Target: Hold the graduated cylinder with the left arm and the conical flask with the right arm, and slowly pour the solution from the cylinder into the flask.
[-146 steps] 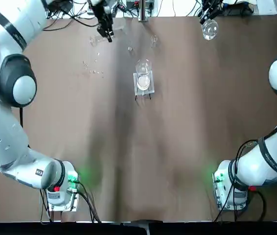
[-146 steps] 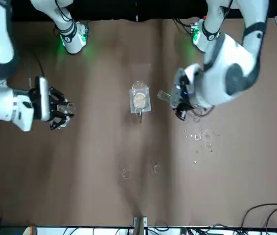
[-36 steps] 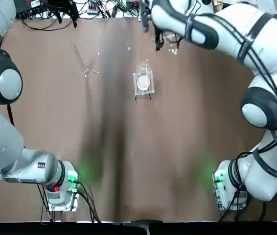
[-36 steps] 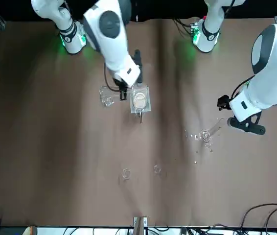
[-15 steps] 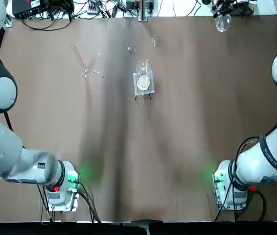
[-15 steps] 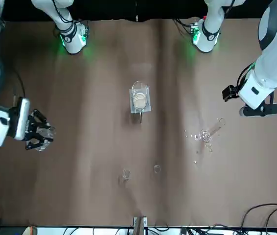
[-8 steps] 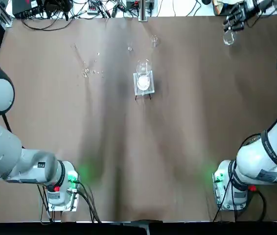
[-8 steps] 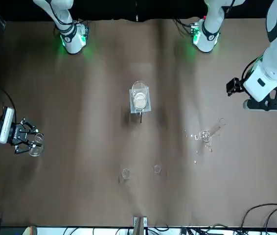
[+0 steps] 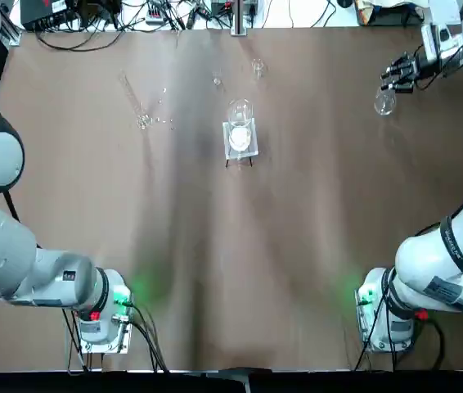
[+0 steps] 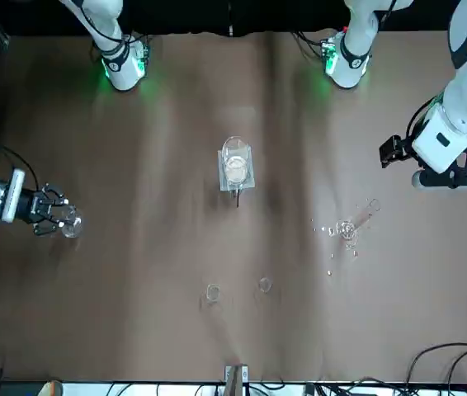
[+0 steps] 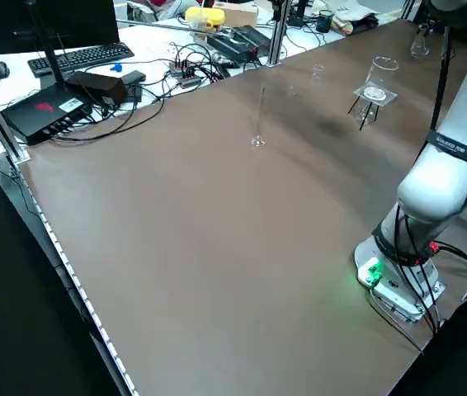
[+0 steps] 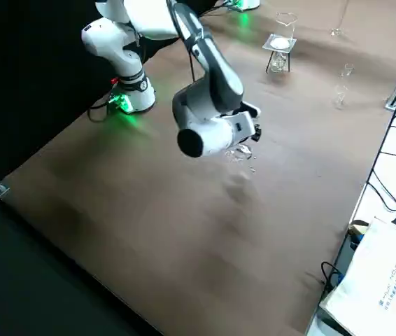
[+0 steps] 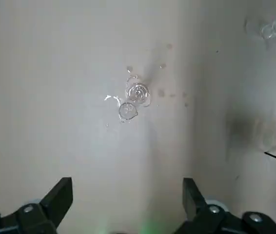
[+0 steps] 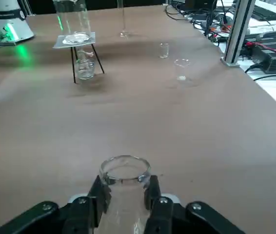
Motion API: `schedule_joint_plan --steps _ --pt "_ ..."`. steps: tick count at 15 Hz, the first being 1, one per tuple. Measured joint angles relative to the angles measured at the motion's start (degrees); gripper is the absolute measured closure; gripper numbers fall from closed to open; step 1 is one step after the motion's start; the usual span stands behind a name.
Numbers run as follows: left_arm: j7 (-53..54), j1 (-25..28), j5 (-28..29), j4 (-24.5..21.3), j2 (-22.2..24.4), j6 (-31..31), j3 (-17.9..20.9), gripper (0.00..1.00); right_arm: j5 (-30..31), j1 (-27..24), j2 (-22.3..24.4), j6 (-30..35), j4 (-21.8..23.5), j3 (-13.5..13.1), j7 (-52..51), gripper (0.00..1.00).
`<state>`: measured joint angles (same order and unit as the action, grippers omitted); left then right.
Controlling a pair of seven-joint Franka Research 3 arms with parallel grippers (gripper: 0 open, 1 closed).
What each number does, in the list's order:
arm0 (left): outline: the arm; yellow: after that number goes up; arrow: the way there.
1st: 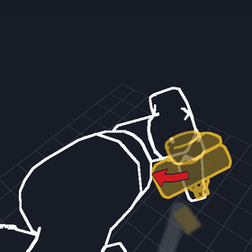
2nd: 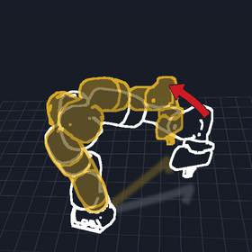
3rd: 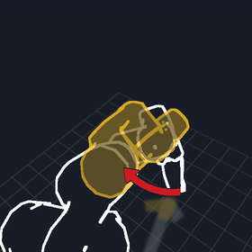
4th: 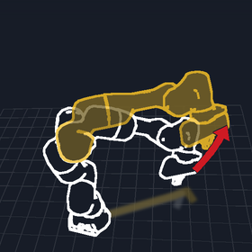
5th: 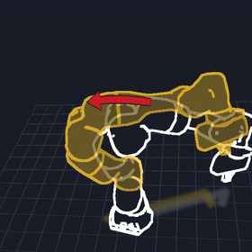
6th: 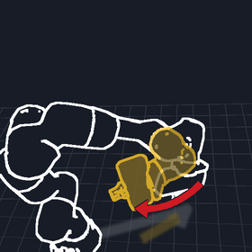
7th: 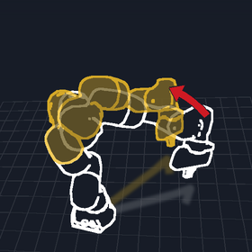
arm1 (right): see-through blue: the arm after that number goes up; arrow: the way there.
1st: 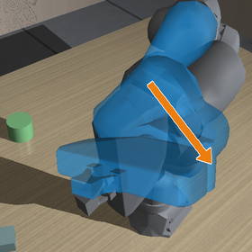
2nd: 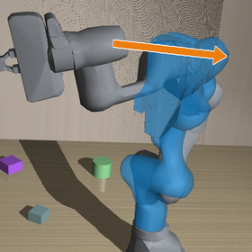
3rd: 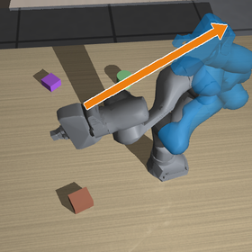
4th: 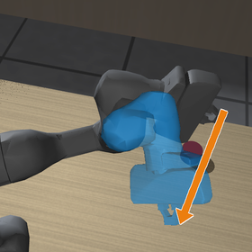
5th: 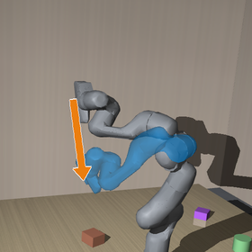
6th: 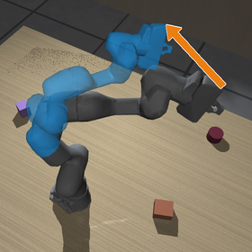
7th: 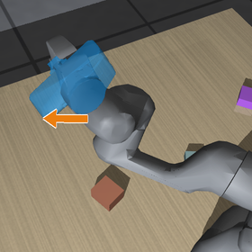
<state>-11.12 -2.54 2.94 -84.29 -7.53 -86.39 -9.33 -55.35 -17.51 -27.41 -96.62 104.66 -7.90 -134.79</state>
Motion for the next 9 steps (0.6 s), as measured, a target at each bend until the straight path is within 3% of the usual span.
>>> schedule_joint_plan --steps 4,9 --pt "0.0 -0.08 -0.01 -0.18 -0.05 -0.02 -0.01 0.0 -5.11 -2.79 -3.24 5.44 3.8 0.0 -6.02 0.61" --pt "0.0 -0.07 0.0 -0.21 -0.05 -0.02 0.01 0.0 -8.24 -3.53 -8.51 7.65 3.74 0.07 -13.31 0.61"
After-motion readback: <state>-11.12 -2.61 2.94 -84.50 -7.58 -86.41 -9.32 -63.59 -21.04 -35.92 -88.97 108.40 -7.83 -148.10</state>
